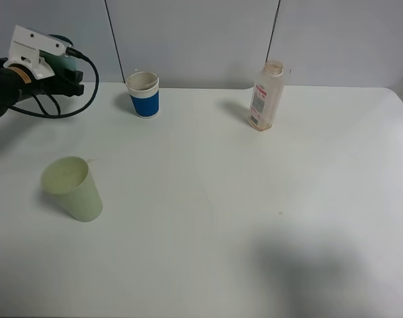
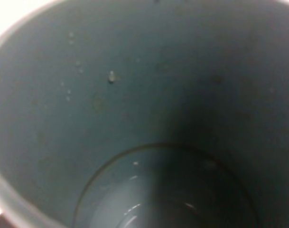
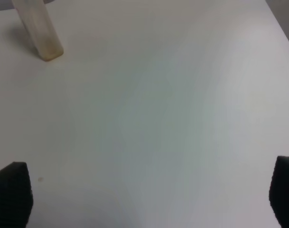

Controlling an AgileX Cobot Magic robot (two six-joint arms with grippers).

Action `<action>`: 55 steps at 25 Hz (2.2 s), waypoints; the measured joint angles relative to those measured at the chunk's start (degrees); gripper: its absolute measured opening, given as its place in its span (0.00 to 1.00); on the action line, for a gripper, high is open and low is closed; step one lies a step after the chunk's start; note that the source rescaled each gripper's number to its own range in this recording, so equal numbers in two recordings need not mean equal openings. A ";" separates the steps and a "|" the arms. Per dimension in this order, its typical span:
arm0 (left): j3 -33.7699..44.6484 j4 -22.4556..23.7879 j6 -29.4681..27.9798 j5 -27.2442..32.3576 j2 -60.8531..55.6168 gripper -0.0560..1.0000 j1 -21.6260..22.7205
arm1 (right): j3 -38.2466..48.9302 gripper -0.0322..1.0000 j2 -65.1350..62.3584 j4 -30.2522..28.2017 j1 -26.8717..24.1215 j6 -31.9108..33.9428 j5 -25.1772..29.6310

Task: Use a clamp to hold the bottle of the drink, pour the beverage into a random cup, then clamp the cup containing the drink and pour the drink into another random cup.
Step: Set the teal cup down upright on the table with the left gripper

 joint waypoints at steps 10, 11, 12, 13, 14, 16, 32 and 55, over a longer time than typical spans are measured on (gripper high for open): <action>0.12 0.00 -2.29 -4.88 4.89 0.05 0.00 | 0.00 1.00 0.00 0.00 0.00 0.00 0.00; 0.12 0.00 -2.33 -5.08 5.20 0.05 0.00 | 0.00 1.00 0.00 0.00 0.00 0.00 0.00; 0.12 0.00 -2.40 -5.14 5.60 0.05 0.00 | 0.00 1.00 0.00 0.00 0.00 0.00 0.00; 0.12 0.00 -2.74 -5.19 6.24 0.05 0.00 | 0.00 1.00 0.00 0.00 0.00 0.00 0.00; 0.12 0.00 -3.07 -5.32 6.66 0.05 0.00 | 0.00 1.00 0.00 0.00 0.00 0.00 0.00; 0.12 0.00 -3.70 -5.81 7.32 0.05 0.00 | 0.00 1.00 0.00 0.00 0.00 0.00 0.00; 0.95 0.27 -6.91 -11.16 9.54 0.05 0.00 | 0.00 1.00 0.00 0.00 0.00 0.00 0.00; 1.13 0.86 -7.34 -15.51 14.06 0.05 0.00 | 0.00 1.00 0.00 0.00 0.00 0.00 0.00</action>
